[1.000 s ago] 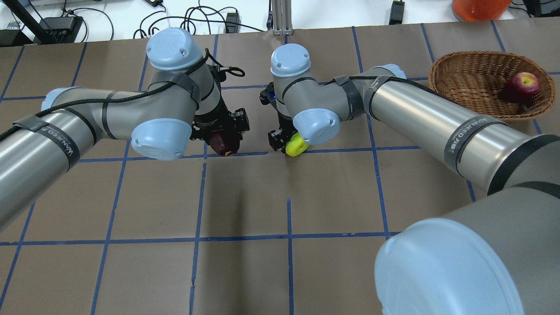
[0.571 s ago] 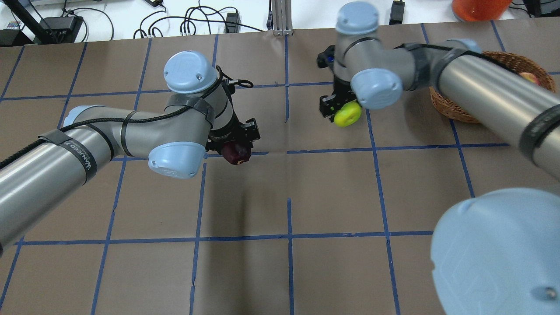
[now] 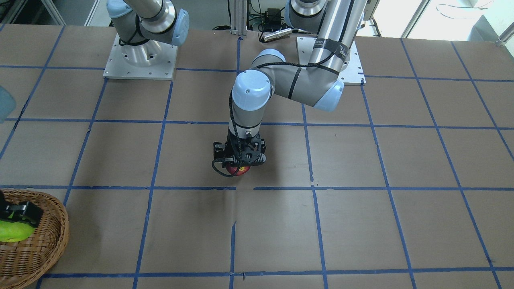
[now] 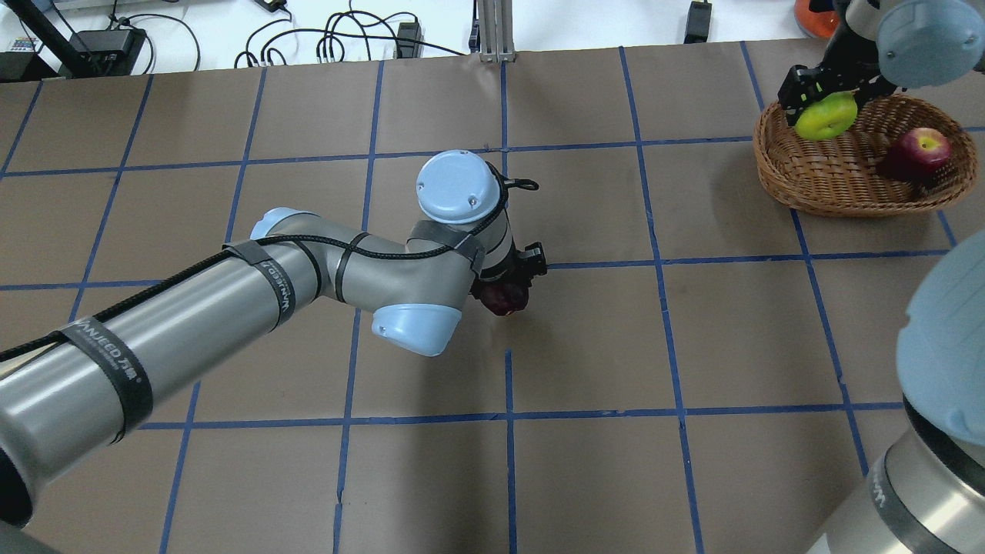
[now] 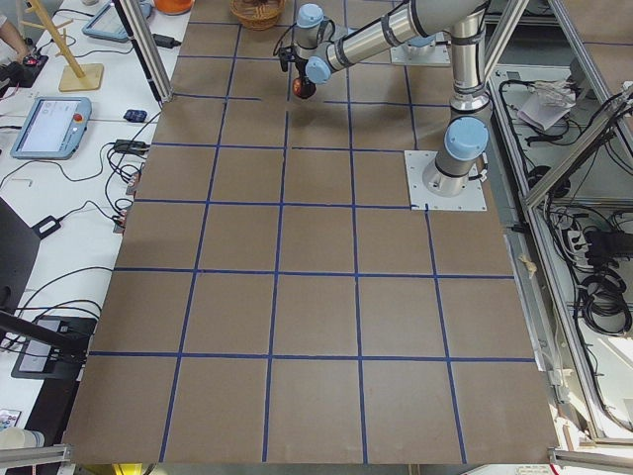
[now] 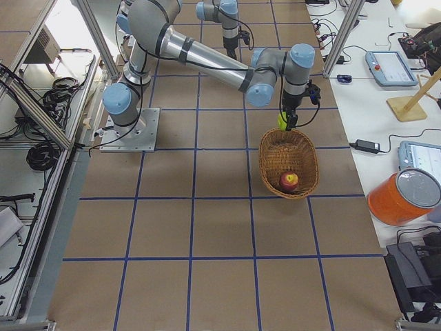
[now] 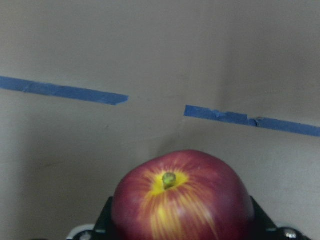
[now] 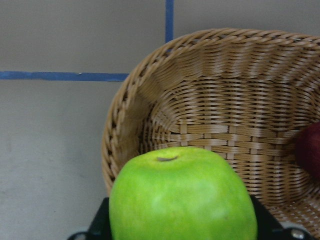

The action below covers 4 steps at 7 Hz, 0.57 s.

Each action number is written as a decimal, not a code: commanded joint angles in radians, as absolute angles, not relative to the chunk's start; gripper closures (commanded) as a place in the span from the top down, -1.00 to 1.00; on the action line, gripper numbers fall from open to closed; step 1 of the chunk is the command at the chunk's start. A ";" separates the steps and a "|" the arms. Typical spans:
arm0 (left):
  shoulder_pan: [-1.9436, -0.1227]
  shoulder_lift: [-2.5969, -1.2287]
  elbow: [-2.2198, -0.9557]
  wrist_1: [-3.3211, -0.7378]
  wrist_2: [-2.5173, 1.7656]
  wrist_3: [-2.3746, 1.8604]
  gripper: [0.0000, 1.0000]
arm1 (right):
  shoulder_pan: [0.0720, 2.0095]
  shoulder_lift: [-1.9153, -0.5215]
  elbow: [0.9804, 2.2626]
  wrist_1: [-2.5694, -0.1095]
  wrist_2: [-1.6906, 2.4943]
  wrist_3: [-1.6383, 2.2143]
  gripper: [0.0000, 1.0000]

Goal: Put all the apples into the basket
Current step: 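Release the green apple in the basket while left sets down the dark red apple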

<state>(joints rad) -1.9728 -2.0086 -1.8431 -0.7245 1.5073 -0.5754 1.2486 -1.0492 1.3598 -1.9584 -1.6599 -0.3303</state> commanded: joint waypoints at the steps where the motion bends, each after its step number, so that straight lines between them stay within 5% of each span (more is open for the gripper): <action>1: -1.976 -2.087 -1.752 -0.701 1.509 -0.600 0.48 | 1.177 -0.959 1.345 -2.023 -1.677 -0.341 -1.00; 3: -1.973 -2.102 -1.750 -0.699 1.509 -0.563 1.00 | 1.167 -0.922 1.345 -2.059 -1.678 -0.354 -1.00; 4: -1.961 -2.085 -1.755 -0.709 1.512 -0.557 1.00 | 1.149 -0.904 1.347 -2.094 -1.680 -0.354 -0.78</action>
<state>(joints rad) -1.9709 -2.0930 -1.7548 -0.7016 1.5098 -0.5687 1.1662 -0.9263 1.3455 -2.0590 -1.6778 -0.3526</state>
